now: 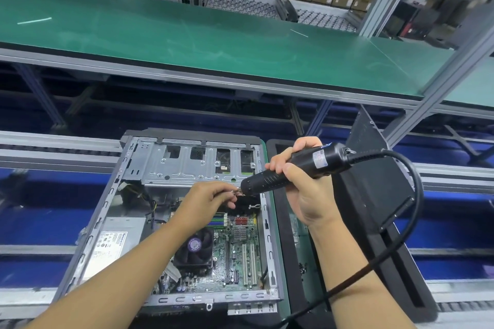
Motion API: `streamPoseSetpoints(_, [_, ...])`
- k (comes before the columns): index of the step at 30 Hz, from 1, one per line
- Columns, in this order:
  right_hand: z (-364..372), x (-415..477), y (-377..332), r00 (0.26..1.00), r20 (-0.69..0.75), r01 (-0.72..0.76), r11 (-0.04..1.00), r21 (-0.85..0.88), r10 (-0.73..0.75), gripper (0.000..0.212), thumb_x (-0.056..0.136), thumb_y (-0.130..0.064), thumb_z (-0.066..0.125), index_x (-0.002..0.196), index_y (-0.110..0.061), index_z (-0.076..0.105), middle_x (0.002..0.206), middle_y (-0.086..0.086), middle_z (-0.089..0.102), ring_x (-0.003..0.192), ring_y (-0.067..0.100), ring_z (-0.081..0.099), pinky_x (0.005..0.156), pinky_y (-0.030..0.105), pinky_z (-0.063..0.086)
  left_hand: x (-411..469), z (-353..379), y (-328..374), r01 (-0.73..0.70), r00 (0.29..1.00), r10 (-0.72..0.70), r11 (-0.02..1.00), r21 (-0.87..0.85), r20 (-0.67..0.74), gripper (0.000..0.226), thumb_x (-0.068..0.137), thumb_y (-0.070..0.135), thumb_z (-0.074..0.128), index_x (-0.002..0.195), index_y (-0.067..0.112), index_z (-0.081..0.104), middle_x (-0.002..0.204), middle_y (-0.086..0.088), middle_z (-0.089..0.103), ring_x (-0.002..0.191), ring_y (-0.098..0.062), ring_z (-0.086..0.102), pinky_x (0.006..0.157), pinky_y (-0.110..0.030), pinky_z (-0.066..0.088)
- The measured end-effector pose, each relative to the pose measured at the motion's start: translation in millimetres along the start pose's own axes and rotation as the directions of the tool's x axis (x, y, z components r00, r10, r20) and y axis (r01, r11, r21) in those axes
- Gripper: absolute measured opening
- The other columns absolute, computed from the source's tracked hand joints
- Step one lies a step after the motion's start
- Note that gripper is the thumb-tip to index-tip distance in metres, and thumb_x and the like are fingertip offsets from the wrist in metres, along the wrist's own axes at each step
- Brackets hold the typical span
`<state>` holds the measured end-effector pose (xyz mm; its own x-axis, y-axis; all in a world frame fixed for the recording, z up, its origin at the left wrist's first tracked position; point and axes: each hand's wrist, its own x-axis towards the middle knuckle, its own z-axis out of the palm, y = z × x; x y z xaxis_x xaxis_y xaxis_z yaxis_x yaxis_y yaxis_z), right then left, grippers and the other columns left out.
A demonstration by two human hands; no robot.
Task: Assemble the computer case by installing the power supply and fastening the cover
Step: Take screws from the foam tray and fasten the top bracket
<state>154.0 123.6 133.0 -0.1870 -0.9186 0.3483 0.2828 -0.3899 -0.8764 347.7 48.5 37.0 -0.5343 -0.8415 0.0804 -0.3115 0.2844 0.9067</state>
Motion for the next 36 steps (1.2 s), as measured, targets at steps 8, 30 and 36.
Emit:
streamPoseSetpoints(8, [-3.1, -4.0, 1.8, 1.000, 0.009, -0.004, 0.998, 0.064, 0.003, 0.035, 0.080, 0.002, 0.063, 0.105, -0.015, 0.046, 0.076, 0.006, 0.062, 0.080, 0.025, 0.061, 0.097, 0.048, 0.049, 2.7, -1.9, 1.4, 0.084, 0.996, -0.087, 0.986, -0.141, -0.021, 0.020, 0.094, 0.004, 0.065, 0.096, 0.021, 0.075, 0.085, 0.005, 0.078, 0.081, -0.011, 0.075, 0.072, -0.012, 0.053])
streamPoseSetpoints(30, [37.6, 87.7, -3.7, 0.986, -0.094, 0.099, 0.938, -0.333, -0.138, 0.019, 0.086, -0.004, 0.070, 0.095, -0.019, 0.062, 0.083, -0.002, 0.063, 0.069, 0.023, 0.061, 0.074, 0.035, 0.057, 77.4, -20.5, 17.5, -0.206, 0.975, 0.222, 0.921, 0.331, -0.011, 0.025, 0.084, 0.016, 0.074, 0.091, 0.036, 0.062, 0.078, 0.022, 0.064, 0.075, -0.004, 0.061, 0.068, -0.013, 0.044])
streamPoseSetpoints(36, [19.2, 113.2, 5.0, 0.995, 0.010, 0.094, 0.913, -0.396, -0.098, 0.030, 0.084, -0.012, 0.068, 0.076, -0.039, 0.061, 0.074, 0.010, 0.056, 0.064, 0.027, 0.056, 0.069, 0.046, 0.055, 100.8, -6.5, 11.9, -0.184, 0.980, 0.198, 0.935, 0.303, -0.016, 0.038, 0.077, 0.014, 0.082, 0.088, 0.036, 0.053, 0.073, 0.026, 0.063, 0.071, 0.016, 0.056, 0.065, -0.002, 0.036])
